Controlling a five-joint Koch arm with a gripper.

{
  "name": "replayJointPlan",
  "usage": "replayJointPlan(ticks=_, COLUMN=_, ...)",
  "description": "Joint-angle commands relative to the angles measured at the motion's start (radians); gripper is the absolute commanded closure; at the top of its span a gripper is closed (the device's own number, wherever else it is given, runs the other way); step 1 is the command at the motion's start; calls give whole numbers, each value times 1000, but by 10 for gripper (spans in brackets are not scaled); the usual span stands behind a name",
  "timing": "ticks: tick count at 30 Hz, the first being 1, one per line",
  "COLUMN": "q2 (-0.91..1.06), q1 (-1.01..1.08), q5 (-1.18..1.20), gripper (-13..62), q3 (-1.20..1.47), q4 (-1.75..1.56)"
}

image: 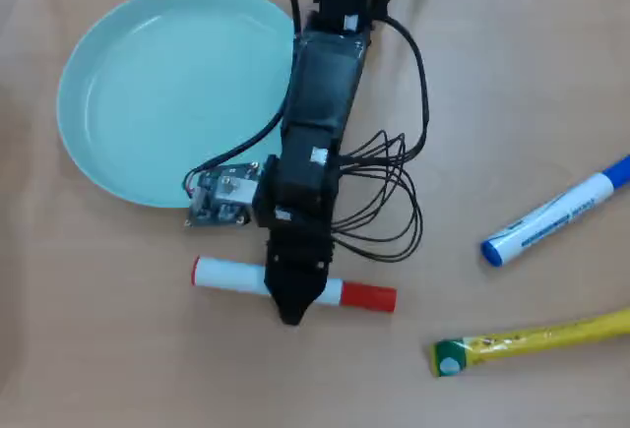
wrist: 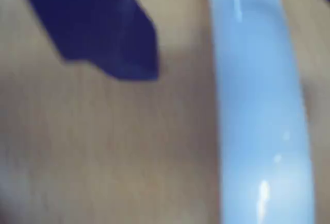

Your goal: Pick up the red pen.

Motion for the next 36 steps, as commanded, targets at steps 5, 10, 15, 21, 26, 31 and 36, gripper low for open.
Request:
replayJointPlan(ticks=5, q2=-9, q1=15, q5=-9, gripper=283, q3=-72, q4=-35)
replayJointPlan(ticks=10, q2=-25, q1=17, q5=-11, gripper=490, q3=-72, q4=-28)
replayJointPlan(ticks=15, q2=-28, q1=21, q5=-2, gripper=556, q3=-69, q4=-17)
replayJointPlan(ticks=21, q2=-26, q1=40, q5=-2, gripper=559, q3=-69, q4=40)
replayJointPlan(ticks=26, q2=-20, q1=38, q5=2, gripper=559, q3=-71, q4=87)
replayJointPlan(ticks=31, q2=-14, q1=31, q5=-5, gripper=559, q3=-80, q4=146)
replayJointPlan(ticks=36, q2=97, q1=-2, q5=-6, gripper=559, q3=-69, q4=149)
